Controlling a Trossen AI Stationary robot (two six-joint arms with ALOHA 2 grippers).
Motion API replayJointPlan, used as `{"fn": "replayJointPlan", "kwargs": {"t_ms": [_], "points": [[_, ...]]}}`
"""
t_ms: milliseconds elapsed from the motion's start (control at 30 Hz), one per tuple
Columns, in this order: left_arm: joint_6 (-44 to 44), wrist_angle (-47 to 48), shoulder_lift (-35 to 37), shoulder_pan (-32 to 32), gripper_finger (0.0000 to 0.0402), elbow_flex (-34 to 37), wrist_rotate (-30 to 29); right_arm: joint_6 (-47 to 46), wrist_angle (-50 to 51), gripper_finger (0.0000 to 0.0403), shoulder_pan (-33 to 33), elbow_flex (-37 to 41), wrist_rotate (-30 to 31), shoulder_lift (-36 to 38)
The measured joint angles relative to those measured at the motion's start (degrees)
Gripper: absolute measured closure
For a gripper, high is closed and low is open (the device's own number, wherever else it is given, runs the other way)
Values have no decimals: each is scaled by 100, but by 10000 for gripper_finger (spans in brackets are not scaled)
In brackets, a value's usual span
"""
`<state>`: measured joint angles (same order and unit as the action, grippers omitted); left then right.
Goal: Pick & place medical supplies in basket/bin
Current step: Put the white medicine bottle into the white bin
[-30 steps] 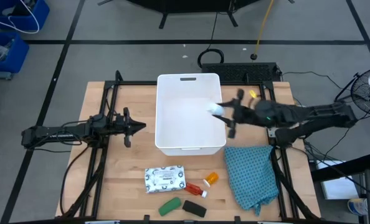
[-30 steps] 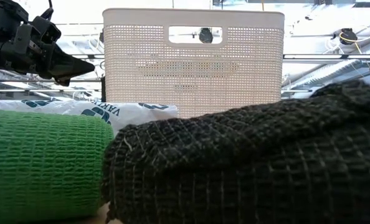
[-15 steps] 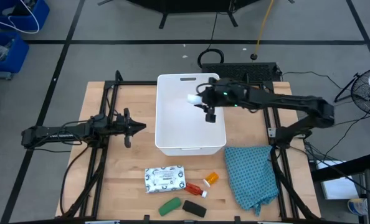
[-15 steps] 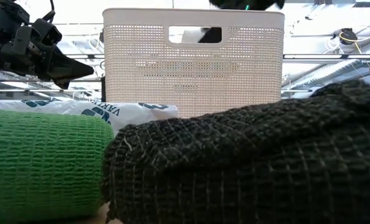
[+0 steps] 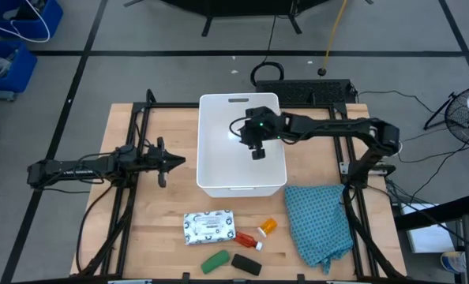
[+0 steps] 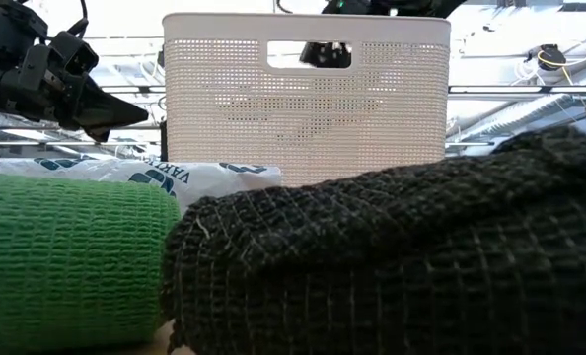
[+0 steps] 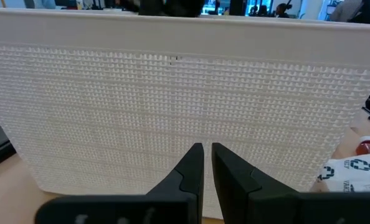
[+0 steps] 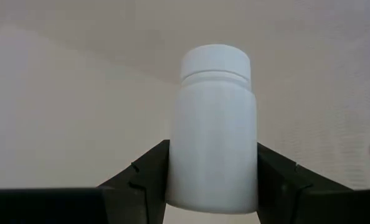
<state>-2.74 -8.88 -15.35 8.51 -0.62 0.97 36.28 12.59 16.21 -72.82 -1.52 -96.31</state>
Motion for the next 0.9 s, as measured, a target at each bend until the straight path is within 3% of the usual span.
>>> {"fn": "replayJointPlan", "kwargs": {"t_ms": [367, 700, 900], "points": [[-52, 66, 0, 0, 364, 0, -4, -255, -87, 235, 194, 0, -29, -792], [-81, 137, 0, -2, 364, 0, -7, -828, -56, 234, 256, -20, -21, -988], [-85, 140, 0, 0, 364, 0, -7, -678, 269, 236, 210, -55, 630, -636]]}}
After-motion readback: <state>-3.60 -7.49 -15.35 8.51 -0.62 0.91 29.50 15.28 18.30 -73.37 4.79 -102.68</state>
